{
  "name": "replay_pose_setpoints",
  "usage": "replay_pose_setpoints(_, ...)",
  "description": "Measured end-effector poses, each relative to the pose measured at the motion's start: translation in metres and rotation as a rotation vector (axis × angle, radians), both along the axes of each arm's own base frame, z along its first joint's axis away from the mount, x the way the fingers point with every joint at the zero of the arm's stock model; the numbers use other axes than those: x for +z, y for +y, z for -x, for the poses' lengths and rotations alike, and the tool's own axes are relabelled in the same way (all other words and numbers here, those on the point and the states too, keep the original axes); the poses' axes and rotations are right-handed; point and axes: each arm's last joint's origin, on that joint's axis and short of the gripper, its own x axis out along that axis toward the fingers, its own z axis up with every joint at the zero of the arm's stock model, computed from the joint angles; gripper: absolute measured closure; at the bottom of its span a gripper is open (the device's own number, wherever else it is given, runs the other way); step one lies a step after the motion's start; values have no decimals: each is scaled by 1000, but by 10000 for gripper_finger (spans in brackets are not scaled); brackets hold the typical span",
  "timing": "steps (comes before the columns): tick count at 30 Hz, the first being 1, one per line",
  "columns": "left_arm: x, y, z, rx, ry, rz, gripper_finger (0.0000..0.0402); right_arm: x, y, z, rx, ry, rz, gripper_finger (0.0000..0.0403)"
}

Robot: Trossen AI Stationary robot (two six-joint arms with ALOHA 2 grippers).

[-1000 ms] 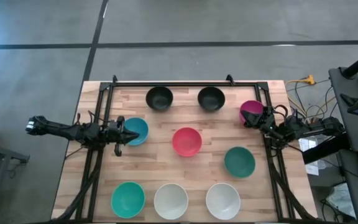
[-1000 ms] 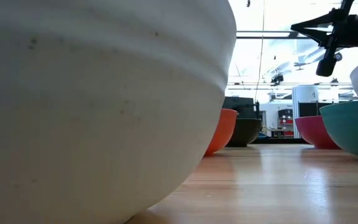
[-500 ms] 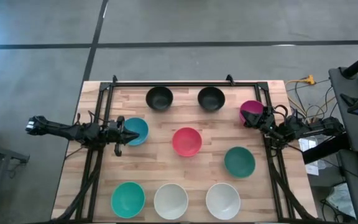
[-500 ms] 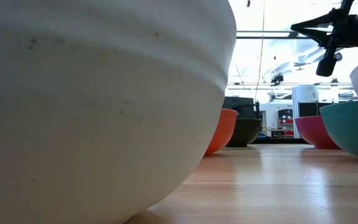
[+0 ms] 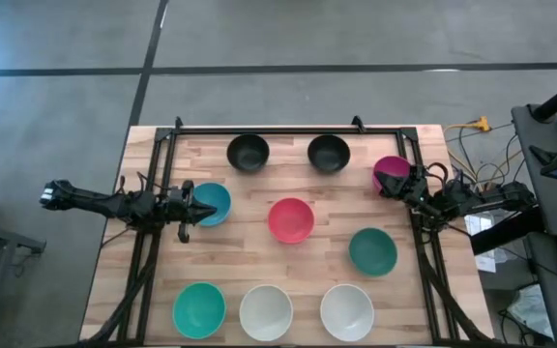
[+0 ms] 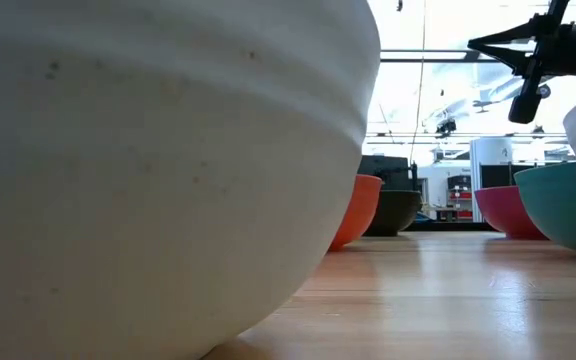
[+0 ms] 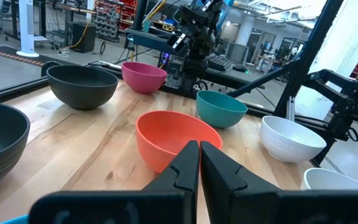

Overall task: Nest bowls inside each other
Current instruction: Stack the pink bowl on the orange bowl

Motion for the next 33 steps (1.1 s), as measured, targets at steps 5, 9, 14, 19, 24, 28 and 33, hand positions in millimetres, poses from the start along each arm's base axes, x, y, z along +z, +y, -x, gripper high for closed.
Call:
replay_pose_setpoints(5, 0, 0, 0, 0, 0, 0, 402, 0, -1, 1, -48, 9, -6, 394)
replay_pose_setpoints(9, 0, 0, 0, 0, 0, 0, 402, -1, -2, 1, -104, 32, 13, 394)
replay_pose_setpoints(14, 0, 0, 0, 0, 0, 0, 402, -1, -2, 1, -111, 40, 27, 394)
replay_pose_setpoints(19, 0, 0, 0, 0, 0, 0, 402, -1, -2, 1, -113, 41, 26, 394)
replay_pose_setpoints(24, 0, 0, 0, 0, 0, 0, 402, -1, -2, 1, -114, 41, 27, 394)
replay_pose_setpoints(28, 0, 0, 0, 0, 0, 0, 402, -1, -2, 1, -114, 42, 28, 394)
replay_pose_setpoints(33, 0, 0, 0, 0, 0, 0, 402, -1, -3, 1, -108, 30, 9, 394)
